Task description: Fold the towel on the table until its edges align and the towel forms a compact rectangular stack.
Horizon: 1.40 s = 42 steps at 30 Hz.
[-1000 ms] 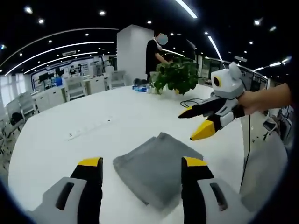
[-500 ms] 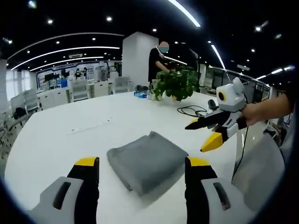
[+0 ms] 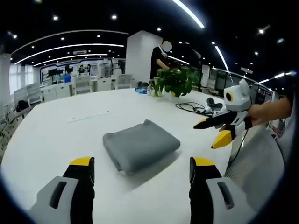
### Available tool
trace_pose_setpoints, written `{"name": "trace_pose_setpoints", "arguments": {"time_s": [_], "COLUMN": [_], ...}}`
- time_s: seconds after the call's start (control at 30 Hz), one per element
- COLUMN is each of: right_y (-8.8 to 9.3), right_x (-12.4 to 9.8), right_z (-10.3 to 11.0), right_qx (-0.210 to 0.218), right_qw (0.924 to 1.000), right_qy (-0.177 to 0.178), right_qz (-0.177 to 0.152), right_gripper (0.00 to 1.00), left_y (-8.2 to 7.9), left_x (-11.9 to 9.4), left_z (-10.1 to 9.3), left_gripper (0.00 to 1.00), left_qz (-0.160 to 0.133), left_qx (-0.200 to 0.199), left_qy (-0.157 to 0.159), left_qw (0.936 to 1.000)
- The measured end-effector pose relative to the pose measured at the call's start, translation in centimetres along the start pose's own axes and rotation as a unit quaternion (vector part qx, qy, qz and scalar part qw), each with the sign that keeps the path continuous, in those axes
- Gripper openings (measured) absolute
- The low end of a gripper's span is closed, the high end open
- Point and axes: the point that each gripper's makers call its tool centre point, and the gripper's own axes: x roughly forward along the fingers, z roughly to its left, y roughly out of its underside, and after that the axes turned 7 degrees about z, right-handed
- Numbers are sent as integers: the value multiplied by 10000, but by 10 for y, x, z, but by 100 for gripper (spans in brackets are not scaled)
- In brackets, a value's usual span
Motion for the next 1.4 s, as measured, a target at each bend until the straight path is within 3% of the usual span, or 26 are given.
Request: {"name": "trace_pose_setpoints", "arguments": {"time_s": [0.37,0.7,0.97,1.2,1.3,1.4], "right_y": [14,16,18,24,25,20], "right_x": [-10,-11,-15,-18,-19,-20], "right_z": [18,21,22,20,21,19], "right_qx": [-108,118,144,184,193,112], "right_qw": [9999,9998,9996,9997,9995,9995], "right_qy": [-3,-34,-61,-29,-65,30], "right_qz": [-41,-149,-220,-171,-226,-308], "right_gripper": [91,90,89,89,89,91], "left_y": [24,32,40,37,40,35], "left_x": [-7,-7,-7,-3,-4,-8], "left_z": [-2,4,-2,-17,-14,-7], "left_gripper": [88,87,87,87,87,88], "left_qz": [122,204,310,191,255,125], "left_qx": [-253,-359,-280,-428,-330,-421], "left_qy": [-8,-62,-119,-122,-266,-374], "left_qw": [9996,9991,9991,9988,9988,9983]}}
